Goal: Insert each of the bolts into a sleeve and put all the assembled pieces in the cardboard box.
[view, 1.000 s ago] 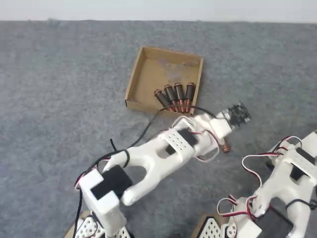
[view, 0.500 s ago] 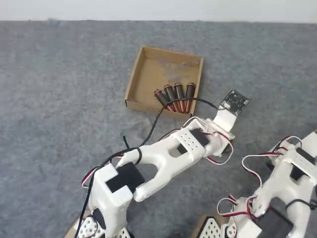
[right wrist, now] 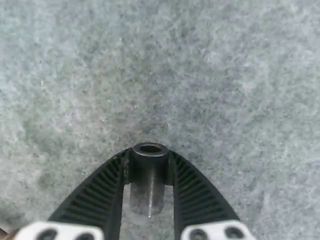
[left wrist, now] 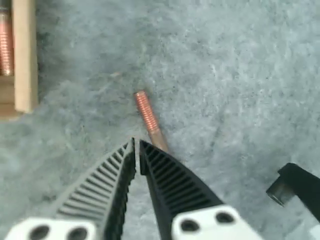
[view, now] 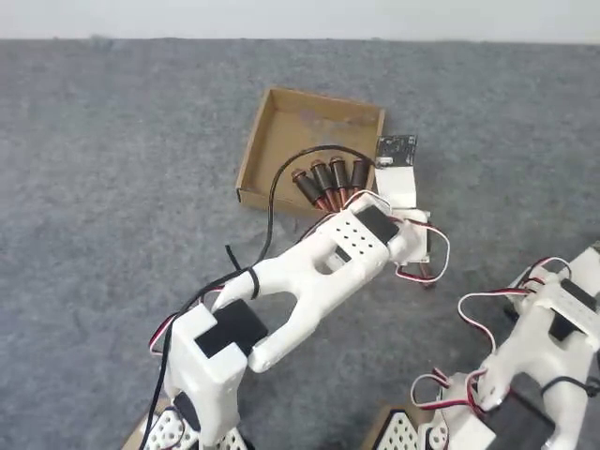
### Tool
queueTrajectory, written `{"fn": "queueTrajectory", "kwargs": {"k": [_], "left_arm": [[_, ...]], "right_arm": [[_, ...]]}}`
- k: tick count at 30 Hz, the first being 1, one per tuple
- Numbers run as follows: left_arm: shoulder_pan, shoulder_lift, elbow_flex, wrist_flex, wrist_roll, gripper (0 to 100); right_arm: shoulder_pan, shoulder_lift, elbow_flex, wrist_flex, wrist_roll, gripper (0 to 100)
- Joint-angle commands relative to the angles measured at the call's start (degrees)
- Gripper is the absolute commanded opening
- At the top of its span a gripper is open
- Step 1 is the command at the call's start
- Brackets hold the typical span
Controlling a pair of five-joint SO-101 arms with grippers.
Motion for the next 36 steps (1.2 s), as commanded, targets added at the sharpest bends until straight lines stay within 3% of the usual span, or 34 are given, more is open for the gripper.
{"fn": "queueTrajectory", "kwargs": {"k": [1, 6, 12, 19, 24, 31, 36], "left_arm": [[-0.35, -0.44, -3.03, 0.62, 1.76, 9], [-0.26, 0.35, -2.95, 0.7, 2.02, 20], [-0.44, 7.82, -7.25, -1.76, 2.02, 20], [-0.44, 18.73, -22.37, 9.85, 2.11, 19], [-0.35, 27.25, -35.65, 18.37, 0.18, 0], [0.26, 33.76, -49.45, 31.65, -5.1, 1], [-0.09, 34.29, -52.7, 36.75, -10.02, 1]], "right_arm": [[-1.27, -2.68, -0.35, -0.66, 1.14, 0.7], [-1.27, -2.68, -0.35, -0.48, 1.14, 0.7], [-1.36, -2.68, -0.35, -0.48, 1.14, 0.7], [-1.36, -2.68, -0.35, -0.48, 1.14, 0.7], [-1.36, -2.68, -0.35, -0.84, 1.14, 0.7], [-1.36, -2.68, -0.35, -0.92, 1.14, 0.7], [-1.36, -2.68, -0.35, -0.92, 1.14, 0.7]]}}
